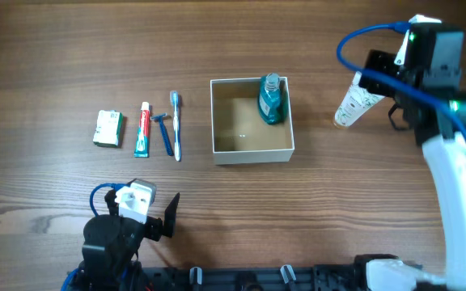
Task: Pack container
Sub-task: 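Move the right gripper to the white Pantene tube and grasp it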
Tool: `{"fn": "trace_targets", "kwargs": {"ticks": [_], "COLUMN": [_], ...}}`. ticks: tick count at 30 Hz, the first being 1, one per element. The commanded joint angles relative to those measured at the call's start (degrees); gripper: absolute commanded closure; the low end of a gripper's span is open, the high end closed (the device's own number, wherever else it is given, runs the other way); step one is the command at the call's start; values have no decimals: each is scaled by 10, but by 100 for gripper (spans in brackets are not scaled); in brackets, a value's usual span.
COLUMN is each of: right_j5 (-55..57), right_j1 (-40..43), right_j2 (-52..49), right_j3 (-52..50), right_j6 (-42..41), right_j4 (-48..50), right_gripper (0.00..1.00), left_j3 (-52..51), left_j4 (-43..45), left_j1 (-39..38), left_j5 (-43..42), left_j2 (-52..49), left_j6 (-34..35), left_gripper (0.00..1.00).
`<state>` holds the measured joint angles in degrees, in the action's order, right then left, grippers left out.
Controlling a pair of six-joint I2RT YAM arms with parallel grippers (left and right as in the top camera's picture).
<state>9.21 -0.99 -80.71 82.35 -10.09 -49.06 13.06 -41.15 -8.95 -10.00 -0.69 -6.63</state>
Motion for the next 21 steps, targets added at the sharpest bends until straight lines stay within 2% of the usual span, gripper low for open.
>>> {"fn": "trace_targets", "kwargs": {"ticks": [1, 2, 5, 9, 12, 18, 21], "right_j5": [-45, -53, -100, -108, -107, -106, -107], "right_j1": [24, 26, 26, 26, 26, 26, 26], "right_j2": [-68, -81, -111, -136, -139, -156, -173], "right_j3": [-7, -7, -7, -8, -12, -14, -14], "right_j6": [55, 66, 91, 89, 70, 8, 6], "right_j4": [2, 2, -4, -19, -18, -20, -28], "right_gripper": [21, 22, 32, 32, 38, 62, 84], "left_j3": [-9, -9, -9, -9, -9, -9, -9], "left_j4": [-3, -3, -3, -3, -3, -3, -3], "left_j1": [-3, -3, -3, -3, -3, -3, -3], "left_j5": [-20, -20, -20, -20, -20, -20, -20], "left_j2": [5, 5, 5, 5, 5, 5, 5], "left_j6": [-6, -7, -7, -6, -7, -7, -6], "left_gripper": [0, 0, 0, 0, 0, 0, 0]}}
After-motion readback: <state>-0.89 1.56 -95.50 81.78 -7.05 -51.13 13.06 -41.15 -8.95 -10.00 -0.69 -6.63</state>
